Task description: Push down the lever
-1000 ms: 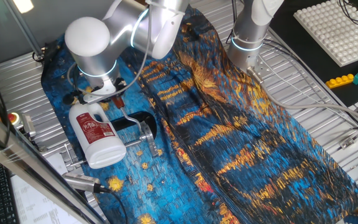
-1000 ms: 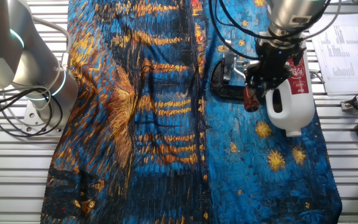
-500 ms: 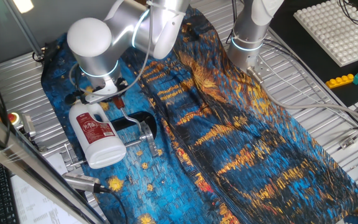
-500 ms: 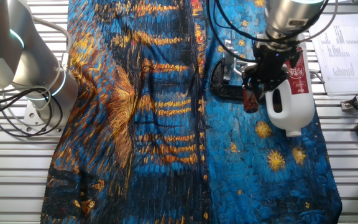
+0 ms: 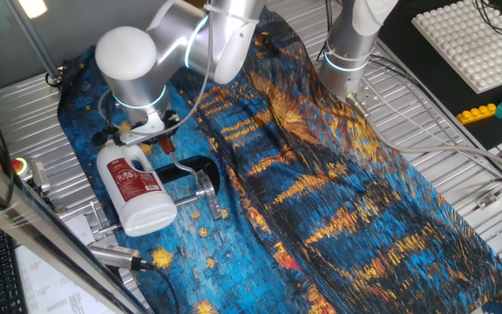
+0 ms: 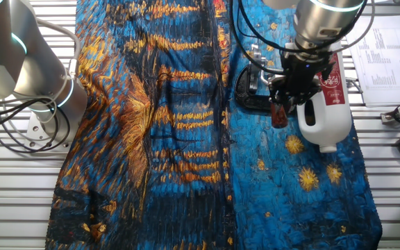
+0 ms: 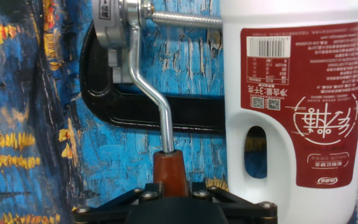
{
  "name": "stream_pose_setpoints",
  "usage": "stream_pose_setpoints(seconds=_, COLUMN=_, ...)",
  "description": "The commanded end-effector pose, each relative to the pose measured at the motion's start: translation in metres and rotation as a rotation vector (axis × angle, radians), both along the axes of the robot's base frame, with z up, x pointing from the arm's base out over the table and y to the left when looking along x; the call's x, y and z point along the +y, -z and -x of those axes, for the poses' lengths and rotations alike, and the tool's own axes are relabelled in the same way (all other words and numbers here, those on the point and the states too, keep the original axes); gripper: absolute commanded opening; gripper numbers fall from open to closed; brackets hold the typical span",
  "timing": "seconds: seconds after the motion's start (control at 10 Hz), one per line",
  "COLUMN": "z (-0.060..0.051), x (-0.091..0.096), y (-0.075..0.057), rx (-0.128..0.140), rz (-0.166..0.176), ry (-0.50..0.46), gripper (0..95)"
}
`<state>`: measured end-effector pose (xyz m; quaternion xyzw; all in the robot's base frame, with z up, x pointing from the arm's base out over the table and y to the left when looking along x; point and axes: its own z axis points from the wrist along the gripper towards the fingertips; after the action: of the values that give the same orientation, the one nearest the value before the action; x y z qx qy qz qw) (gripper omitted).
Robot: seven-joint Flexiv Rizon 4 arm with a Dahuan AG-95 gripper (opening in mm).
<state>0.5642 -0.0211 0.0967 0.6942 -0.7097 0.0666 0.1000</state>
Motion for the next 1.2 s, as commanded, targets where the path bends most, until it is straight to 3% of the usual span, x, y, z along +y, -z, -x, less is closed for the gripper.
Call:
stream_pose_setpoints(seconds=0.1, z=0.0014, x=-0.0006, y=0.0037, rx=-0.007, rz=-0.006, ry=0.004, gripper=19.0)
stream_pose_setpoints(seconds=0.5, z=0.0018, x=-0.0005, y=0.0111, rx=-0.018, rz=-0.018, ry=0.015, gripper=19.0)
stream_pose_setpoints(seconds=0.6, z=0.0018, x=-0.0006, y=0.0129, rx=-0.017, rz=-0.017, ry=0.016, gripper=0.0)
stream_pose_setpoints(seconds=1.2, z=0.0018, x=-0.0006, y=0.0129, rx=-0.017, rz=-0.017, ry=0.016, gripper=0.0)
